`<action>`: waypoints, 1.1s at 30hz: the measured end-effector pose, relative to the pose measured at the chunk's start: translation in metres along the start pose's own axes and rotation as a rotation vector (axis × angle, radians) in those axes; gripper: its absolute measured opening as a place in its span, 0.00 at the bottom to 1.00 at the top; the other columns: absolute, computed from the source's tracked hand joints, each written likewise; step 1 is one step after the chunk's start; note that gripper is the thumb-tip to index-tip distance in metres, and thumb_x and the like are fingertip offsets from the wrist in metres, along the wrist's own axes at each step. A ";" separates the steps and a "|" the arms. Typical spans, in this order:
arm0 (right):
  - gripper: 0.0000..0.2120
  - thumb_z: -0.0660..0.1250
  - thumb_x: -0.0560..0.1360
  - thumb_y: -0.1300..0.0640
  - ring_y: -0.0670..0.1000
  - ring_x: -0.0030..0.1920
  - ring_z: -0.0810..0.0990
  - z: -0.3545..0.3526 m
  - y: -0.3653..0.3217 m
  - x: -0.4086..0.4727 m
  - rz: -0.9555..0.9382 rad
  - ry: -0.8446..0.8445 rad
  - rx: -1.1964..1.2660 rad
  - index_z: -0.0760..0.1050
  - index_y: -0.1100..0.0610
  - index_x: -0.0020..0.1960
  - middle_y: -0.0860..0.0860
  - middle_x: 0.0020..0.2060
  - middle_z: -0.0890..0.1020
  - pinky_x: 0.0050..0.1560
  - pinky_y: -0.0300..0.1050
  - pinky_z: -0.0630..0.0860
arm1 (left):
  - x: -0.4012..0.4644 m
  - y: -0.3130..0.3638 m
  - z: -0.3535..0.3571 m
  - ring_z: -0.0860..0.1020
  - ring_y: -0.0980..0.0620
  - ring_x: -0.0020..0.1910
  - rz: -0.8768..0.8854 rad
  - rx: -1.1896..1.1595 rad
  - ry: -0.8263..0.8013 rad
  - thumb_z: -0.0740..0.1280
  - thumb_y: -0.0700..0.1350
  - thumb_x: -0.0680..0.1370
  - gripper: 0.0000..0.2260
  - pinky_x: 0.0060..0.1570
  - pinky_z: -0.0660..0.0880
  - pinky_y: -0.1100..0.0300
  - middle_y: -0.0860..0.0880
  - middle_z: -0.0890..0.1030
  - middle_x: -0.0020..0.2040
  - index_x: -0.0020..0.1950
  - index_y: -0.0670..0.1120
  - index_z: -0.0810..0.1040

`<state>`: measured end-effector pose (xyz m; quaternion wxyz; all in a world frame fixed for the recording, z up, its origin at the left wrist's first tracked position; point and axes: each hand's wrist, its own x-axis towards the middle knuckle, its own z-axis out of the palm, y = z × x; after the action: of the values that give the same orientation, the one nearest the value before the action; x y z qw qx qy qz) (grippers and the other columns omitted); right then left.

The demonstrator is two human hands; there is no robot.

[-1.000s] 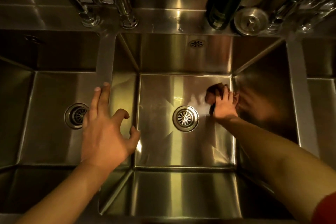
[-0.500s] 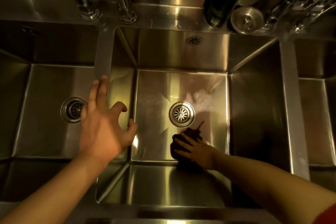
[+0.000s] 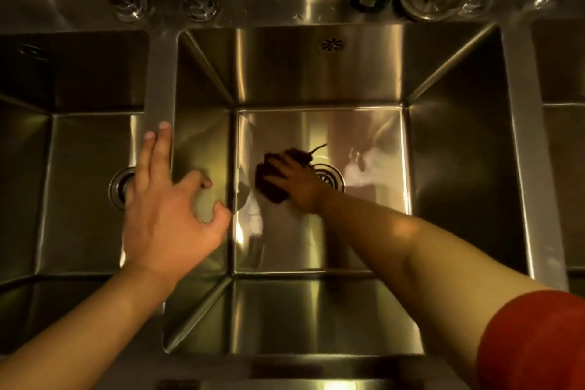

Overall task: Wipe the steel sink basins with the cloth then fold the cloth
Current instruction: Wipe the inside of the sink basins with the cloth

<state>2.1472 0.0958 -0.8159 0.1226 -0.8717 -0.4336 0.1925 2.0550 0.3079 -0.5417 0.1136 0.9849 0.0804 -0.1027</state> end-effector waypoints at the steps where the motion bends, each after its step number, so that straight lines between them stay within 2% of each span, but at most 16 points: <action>1: 0.21 0.61 0.82 0.53 0.67 0.76 0.64 -0.010 0.018 -0.006 0.049 0.071 0.001 0.72 0.49 0.74 0.60 0.77 0.67 0.72 0.71 0.61 | 0.000 0.000 0.000 0.43 0.47 0.84 -0.008 -0.002 0.000 0.72 0.55 0.72 0.12 0.74 0.60 0.35 0.48 0.46 0.86 0.51 0.51 0.82; 3: 0.19 0.58 0.83 0.52 0.66 0.74 0.69 -0.023 0.060 -0.034 0.143 0.161 -0.014 0.76 0.53 0.71 0.61 0.73 0.72 0.73 0.66 0.62 | 0.000 -0.001 0.000 0.43 0.47 0.84 -0.013 -0.005 0.008 0.75 0.53 0.71 0.11 0.74 0.60 0.34 0.48 0.47 0.86 0.51 0.51 0.83; 4: 0.21 0.60 0.81 0.53 0.65 0.75 0.66 -0.028 0.082 -0.053 0.174 0.164 -0.028 0.74 0.52 0.73 0.60 0.75 0.69 0.74 0.66 0.60 | 0.000 -0.002 0.000 0.44 0.47 0.84 -0.010 -0.007 0.014 0.74 0.53 0.72 0.11 0.74 0.60 0.34 0.48 0.47 0.86 0.51 0.51 0.83; 6: 0.30 0.63 0.77 0.57 0.62 0.80 0.57 -0.042 0.117 -0.093 0.256 0.084 -0.017 0.65 0.47 0.79 0.56 0.80 0.60 0.77 0.64 0.54 | -0.001 -0.001 -0.001 0.43 0.47 0.84 -0.001 -0.012 0.021 0.70 0.56 0.71 0.13 0.74 0.60 0.35 0.47 0.47 0.86 0.51 0.51 0.82; 8: 0.37 0.57 0.71 0.55 0.61 0.81 0.51 -0.053 0.129 -0.118 0.415 -0.074 -0.010 0.59 0.46 0.80 0.55 0.81 0.55 0.78 0.63 0.49 | 0.000 0.000 -0.001 0.44 0.47 0.84 0.001 -0.018 0.021 0.67 0.57 0.70 0.16 0.74 0.60 0.36 0.47 0.48 0.86 0.51 0.51 0.83; 10: 0.39 0.50 0.68 0.50 0.63 0.80 0.55 -0.060 0.120 -0.125 0.543 -0.097 -0.068 0.60 0.48 0.80 0.57 0.80 0.59 0.77 0.67 0.50 | 0.001 0.000 -0.002 0.44 0.47 0.84 -0.002 -0.018 0.017 0.69 0.57 0.70 0.15 0.74 0.60 0.36 0.47 0.48 0.86 0.52 0.50 0.83; 12: 0.35 0.52 0.70 0.50 0.67 0.73 0.66 -0.053 0.101 -0.125 0.598 -0.051 -0.072 0.67 0.51 0.77 0.61 0.76 0.67 0.71 0.70 0.61 | 0.001 -0.001 -0.002 0.44 0.46 0.84 -0.005 -0.013 0.008 0.73 0.55 0.71 0.14 0.75 0.59 0.36 0.46 0.48 0.86 0.52 0.50 0.84; 14: 0.31 0.61 0.73 0.52 0.70 0.72 0.66 -0.033 0.078 -0.132 0.520 0.032 -0.051 0.68 0.52 0.76 0.63 0.75 0.67 0.68 0.70 0.64 | 0.001 -0.001 -0.002 0.44 0.46 0.84 -0.011 -0.001 -0.001 0.76 0.54 0.70 0.14 0.75 0.59 0.36 0.46 0.48 0.86 0.52 0.50 0.84; 16: 0.35 0.69 0.72 0.56 0.71 0.76 0.59 -0.007 0.047 -0.143 0.370 0.039 -0.022 0.66 0.53 0.78 0.62 0.78 0.62 0.71 0.71 0.60 | 0.001 -0.001 -0.002 0.44 0.45 0.84 -0.014 0.006 -0.007 0.77 0.54 0.69 0.15 0.76 0.58 0.36 0.46 0.48 0.86 0.53 0.50 0.84; 19: 0.43 0.69 0.70 0.60 0.68 0.80 0.52 0.023 -0.019 -0.147 0.269 -0.044 -0.007 0.56 0.47 0.82 0.57 0.82 0.54 0.68 0.74 0.65 | 0.002 -0.001 -0.003 0.44 0.45 0.84 -0.014 0.003 -0.011 0.78 0.55 0.69 0.15 0.76 0.58 0.35 0.45 0.48 0.86 0.52 0.49 0.85; 21: 0.46 0.70 0.70 0.58 0.65 0.81 0.48 0.038 -0.057 -0.140 0.171 -0.113 0.022 0.52 0.44 0.82 0.54 0.83 0.50 0.69 0.73 0.61 | 0.002 0.000 -0.003 0.44 0.45 0.84 -0.015 0.000 -0.012 0.77 0.55 0.70 0.15 0.76 0.58 0.36 0.45 0.47 0.86 0.51 0.50 0.84; 23: 0.41 0.70 0.72 0.54 0.65 0.81 0.47 0.048 -0.077 -0.129 -0.037 -0.176 0.024 0.56 0.46 0.81 0.55 0.82 0.52 0.72 0.73 0.55 | 0.001 -0.001 -0.002 0.43 0.45 0.84 -0.019 0.002 -0.017 0.77 0.55 0.70 0.14 0.77 0.56 0.36 0.46 0.46 0.86 0.51 0.51 0.84; 26: 0.36 0.69 0.75 0.57 0.64 0.81 0.44 0.043 -0.084 -0.097 -0.250 -0.269 0.051 0.61 0.49 0.80 0.55 0.82 0.53 0.71 0.78 0.56 | 0.001 -0.001 -0.001 0.42 0.46 0.84 -0.024 -0.001 -0.028 0.76 0.55 0.70 0.13 0.76 0.56 0.36 0.47 0.45 0.86 0.51 0.52 0.83; 30: 0.36 0.70 0.75 0.56 0.61 0.82 0.44 0.038 -0.101 -0.048 -0.347 -0.313 0.035 0.62 0.48 0.80 0.54 0.82 0.52 0.73 0.77 0.54 | 0.001 -0.001 -0.002 0.42 0.46 0.84 -0.032 -0.014 -0.024 0.75 0.54 0.71 0.11 0.76 0.57 0.35 0.48 0.44 0.86 0.51 0.53 0.82; 33: 0.30 0.64 0.76 0.57 0.61 0.81 0.50 0.033 -0.103 -0.028 -0.373 -0.280 0.046 0.67 0.48 0.78 0.54 0.81 0.58 0.72 0.74 0.59 | 0.000 -0.001 -0.002 0.41 0.46 0.84 -0.025 -0.011 -0.021 0.74 0.54 0.71 0.11 0.76 0.57 0.35 0.49 0.44 0.86 0.51 0.53 0.82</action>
<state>2.0440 0.1364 -0.8002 0.1145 -0.7383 -0.5957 0.2951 2.0552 0.3097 -0.5404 0.1188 0.9821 0.0919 -0.1141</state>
